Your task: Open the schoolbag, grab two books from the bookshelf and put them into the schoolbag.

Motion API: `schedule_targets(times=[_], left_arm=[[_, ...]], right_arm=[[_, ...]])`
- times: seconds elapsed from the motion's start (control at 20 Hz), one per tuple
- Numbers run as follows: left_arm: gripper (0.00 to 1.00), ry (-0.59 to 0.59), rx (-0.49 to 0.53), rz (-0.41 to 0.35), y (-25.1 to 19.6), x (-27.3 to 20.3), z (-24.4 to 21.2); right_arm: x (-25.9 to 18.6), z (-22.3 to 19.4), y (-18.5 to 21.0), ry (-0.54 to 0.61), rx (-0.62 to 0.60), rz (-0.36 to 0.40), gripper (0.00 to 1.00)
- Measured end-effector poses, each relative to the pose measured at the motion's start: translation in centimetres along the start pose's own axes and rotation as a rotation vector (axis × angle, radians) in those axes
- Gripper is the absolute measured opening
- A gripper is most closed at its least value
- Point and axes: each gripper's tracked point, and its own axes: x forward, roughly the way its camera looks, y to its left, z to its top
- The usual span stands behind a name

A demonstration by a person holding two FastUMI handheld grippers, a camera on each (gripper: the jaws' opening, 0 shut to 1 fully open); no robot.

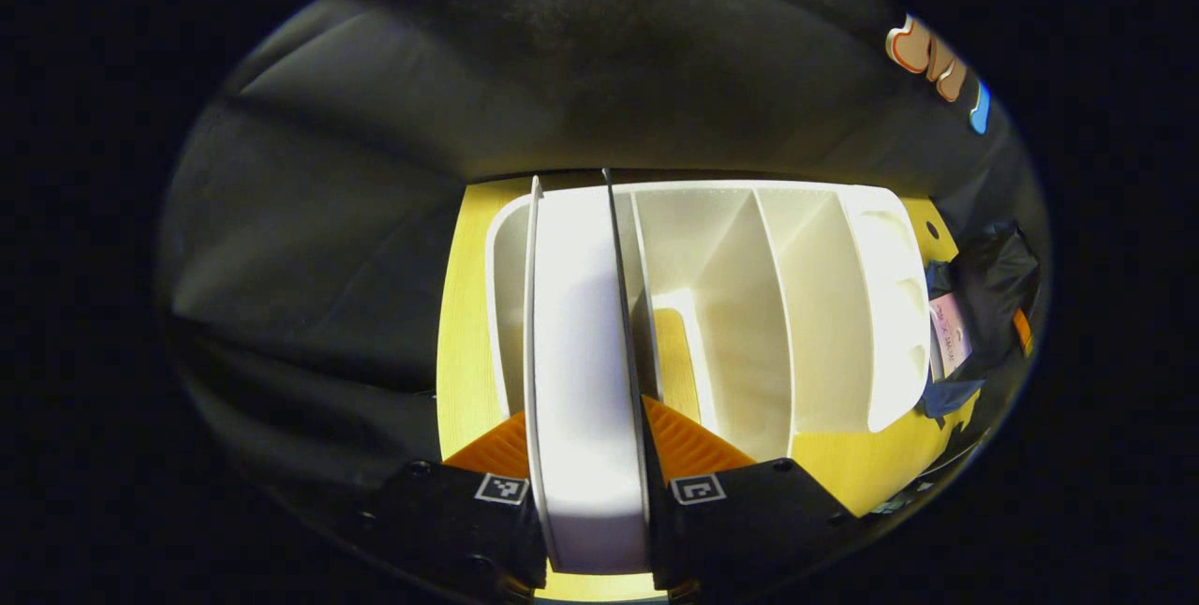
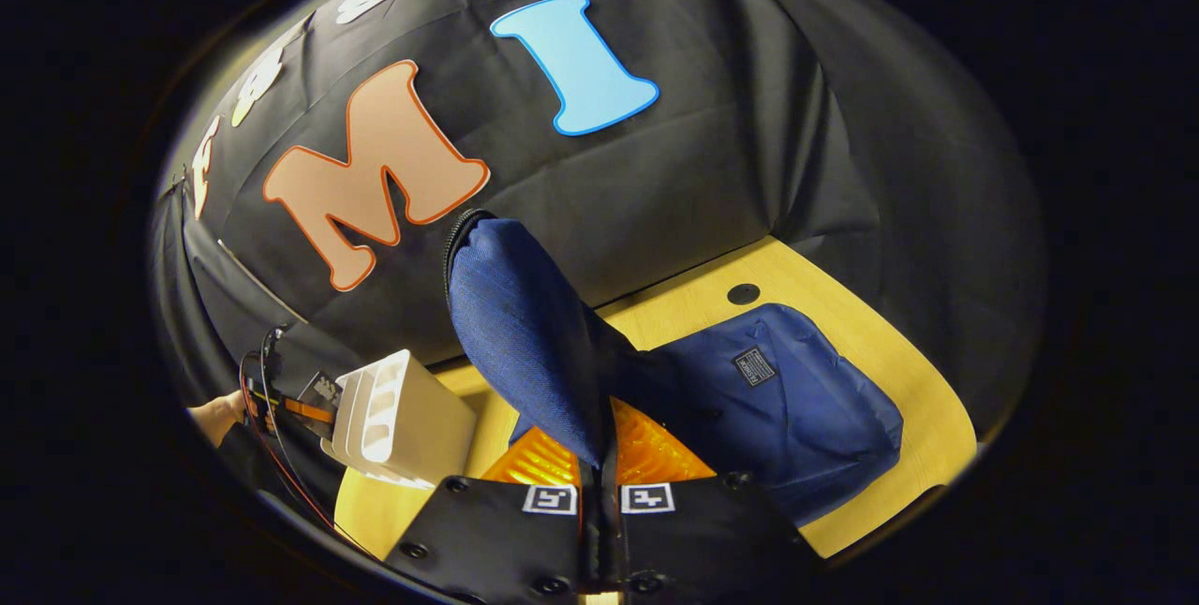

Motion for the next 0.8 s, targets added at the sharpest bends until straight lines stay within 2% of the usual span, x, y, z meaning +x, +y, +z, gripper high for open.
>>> schedule_targets(times=[0.3, 0.8], left_arm=[[0.37, 0.013, -0.014, 0.027, 0.07, 0.05, -0.38], [0.36, -0.035, 0.007, 0.049, 0.11, -0.16, 0.19]], right_arm=[[0.10, 0.08, -0.03, -0.003, 0.006, -0.001, 0.04], [0.22, 0.09, -0.14, 0.000, 0.007, 0.006, 0.03]])
